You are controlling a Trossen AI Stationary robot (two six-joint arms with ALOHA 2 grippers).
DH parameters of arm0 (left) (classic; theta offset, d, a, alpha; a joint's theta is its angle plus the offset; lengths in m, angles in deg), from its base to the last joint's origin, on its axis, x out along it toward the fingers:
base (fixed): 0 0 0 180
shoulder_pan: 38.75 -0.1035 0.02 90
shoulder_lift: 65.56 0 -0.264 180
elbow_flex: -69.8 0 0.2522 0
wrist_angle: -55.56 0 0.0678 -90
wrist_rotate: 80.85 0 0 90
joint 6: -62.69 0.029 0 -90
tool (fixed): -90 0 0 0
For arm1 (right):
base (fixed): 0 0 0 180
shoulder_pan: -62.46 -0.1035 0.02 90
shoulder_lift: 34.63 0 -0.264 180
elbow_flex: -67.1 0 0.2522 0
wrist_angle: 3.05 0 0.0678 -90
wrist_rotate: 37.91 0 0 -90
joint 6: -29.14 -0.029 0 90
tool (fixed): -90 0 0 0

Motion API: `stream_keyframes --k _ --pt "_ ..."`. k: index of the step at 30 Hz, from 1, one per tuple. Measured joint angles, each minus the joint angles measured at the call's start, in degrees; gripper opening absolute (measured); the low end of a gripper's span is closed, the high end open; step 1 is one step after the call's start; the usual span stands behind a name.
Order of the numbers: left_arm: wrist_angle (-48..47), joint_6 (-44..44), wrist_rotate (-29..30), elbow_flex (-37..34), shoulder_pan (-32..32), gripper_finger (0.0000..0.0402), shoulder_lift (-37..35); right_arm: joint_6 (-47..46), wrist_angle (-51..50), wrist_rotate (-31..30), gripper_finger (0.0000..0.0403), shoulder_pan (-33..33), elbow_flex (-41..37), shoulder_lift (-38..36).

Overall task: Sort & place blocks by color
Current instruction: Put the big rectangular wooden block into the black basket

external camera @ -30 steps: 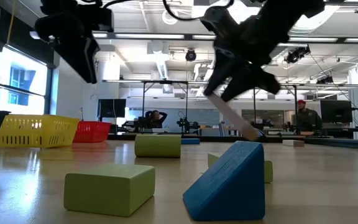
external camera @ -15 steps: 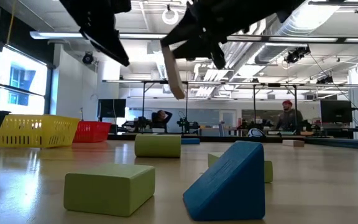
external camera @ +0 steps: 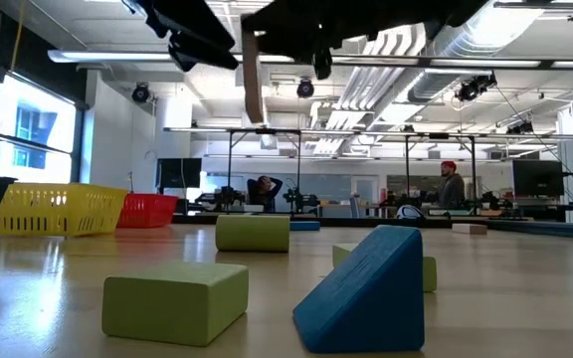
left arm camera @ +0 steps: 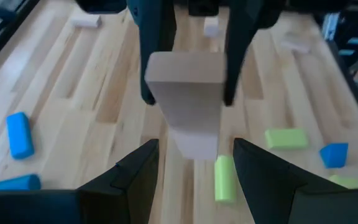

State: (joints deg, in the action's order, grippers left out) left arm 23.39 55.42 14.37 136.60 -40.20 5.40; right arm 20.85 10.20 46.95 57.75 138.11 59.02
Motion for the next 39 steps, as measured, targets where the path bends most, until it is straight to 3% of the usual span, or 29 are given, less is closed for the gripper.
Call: stream_keyframes --k 14,23,29,39 --pt "6.07 0.00 -0.38 0.00 0.00 0.0189 0.00 7.10 6.68 1.76 0.0103 -0.02 0.09 -0.02" --pt "5.94 3.70 -0.66 0.00 0.00 0.0099 0.00 7.06 6.29 1.81 0.0109 -0.04 0.09 -0.02" --pt "5.86 4.50 -0.56 0.00 -0.02 0.0099 0.00 6.84 6.30 1.76 0.0125 -0.04 0.09 -0.02" --pt "-4.63 2.32 0.18 0.00 0.00 0.0099 0.02 5.27 3.17 1.68 0.0163 -0.42 0.09 -0.11"
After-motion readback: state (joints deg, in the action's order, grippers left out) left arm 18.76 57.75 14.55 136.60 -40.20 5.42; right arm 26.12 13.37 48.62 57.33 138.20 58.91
